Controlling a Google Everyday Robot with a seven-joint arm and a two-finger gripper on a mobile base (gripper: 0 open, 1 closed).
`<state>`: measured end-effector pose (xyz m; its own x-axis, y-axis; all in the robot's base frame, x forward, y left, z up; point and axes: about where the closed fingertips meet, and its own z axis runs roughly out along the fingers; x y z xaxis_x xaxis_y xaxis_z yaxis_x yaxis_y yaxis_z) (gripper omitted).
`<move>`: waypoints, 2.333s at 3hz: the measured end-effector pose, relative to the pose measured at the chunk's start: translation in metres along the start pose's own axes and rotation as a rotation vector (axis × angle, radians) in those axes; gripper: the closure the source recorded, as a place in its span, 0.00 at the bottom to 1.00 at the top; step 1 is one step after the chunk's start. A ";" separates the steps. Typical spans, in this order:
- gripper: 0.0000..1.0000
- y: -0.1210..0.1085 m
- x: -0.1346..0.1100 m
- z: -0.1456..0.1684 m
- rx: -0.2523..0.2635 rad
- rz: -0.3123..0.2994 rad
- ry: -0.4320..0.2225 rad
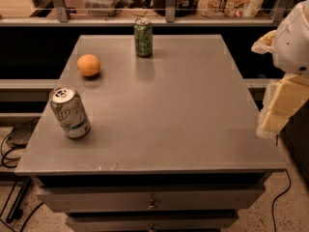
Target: Pick 7up can
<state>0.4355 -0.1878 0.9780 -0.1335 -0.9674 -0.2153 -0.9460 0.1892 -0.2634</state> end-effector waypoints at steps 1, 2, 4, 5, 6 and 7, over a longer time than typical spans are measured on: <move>0.00 0.012 -0.039 0.007 -0.021 -0.093 -0.076; 0.00 0.027 -0.084 0.018 -0.060 -0.155 -0.177; 0.00 0.059 -0.171 0.046 -0.178 -0.234 -0.378; 0.00 0.079 -0.208 0.057 -0.235 -0.276 -0.448; 0.00 0.100 -0.241 0.072 -0.297 -0.301 -0.502; 0.00 0.116 -0.274 0.084 -0.352 -0.340 -0.559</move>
Offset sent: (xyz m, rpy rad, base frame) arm -0.0158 0.1478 -0.0150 0.2421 0.0261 0.3211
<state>0.3870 0.1130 0.9276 0.2647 -0.7151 -0.6470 -0.9597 -0.2612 -0.1039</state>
